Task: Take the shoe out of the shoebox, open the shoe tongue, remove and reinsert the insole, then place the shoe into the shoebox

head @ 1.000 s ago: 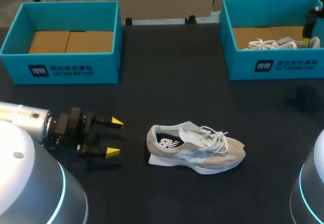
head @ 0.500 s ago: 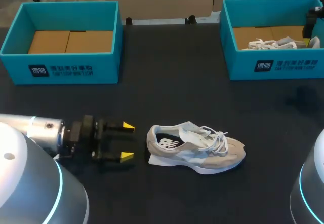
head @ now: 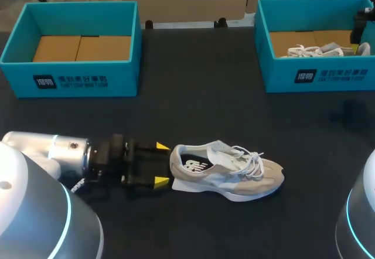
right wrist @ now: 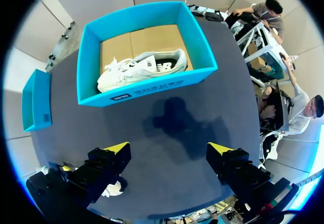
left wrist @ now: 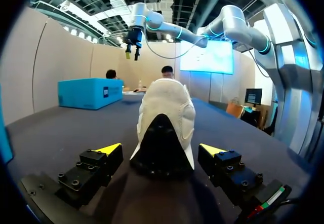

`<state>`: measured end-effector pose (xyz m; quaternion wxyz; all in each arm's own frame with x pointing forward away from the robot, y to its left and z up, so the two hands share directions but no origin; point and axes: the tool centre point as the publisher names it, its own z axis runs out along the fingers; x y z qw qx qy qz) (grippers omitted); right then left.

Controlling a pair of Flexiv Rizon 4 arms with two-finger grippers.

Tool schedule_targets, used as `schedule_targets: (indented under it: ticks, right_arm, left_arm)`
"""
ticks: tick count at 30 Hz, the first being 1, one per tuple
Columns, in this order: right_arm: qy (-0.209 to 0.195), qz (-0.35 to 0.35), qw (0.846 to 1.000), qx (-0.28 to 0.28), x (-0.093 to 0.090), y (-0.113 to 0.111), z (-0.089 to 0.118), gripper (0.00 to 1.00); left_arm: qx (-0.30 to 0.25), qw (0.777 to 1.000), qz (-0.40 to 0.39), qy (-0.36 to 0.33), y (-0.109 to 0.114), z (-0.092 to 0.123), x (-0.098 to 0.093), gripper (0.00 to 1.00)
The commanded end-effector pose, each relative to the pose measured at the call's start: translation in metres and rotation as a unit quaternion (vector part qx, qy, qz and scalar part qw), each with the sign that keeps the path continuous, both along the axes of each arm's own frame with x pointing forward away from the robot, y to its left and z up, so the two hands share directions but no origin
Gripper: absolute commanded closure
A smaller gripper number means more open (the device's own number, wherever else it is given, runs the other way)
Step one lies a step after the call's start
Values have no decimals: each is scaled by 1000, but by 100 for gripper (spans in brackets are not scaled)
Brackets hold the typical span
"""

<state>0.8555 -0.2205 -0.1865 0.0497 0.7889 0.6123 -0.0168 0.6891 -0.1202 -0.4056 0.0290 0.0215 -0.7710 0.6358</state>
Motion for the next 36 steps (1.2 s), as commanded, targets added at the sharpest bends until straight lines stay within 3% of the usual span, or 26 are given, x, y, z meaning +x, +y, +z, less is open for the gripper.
schedule_targets:
  ticks: [1, 36]
  right_arm:
    - [0, 0, 1000, 0, 0, 0, 0, 0]
    - [0, 0, 1000, 0, 0, 0, 0, 0]
  left_arm:
    - [4, 1000, -5, -3, -9, -5, 0, 0]
    - [11, 999, -47, 3, -41, -14, 0, 0]
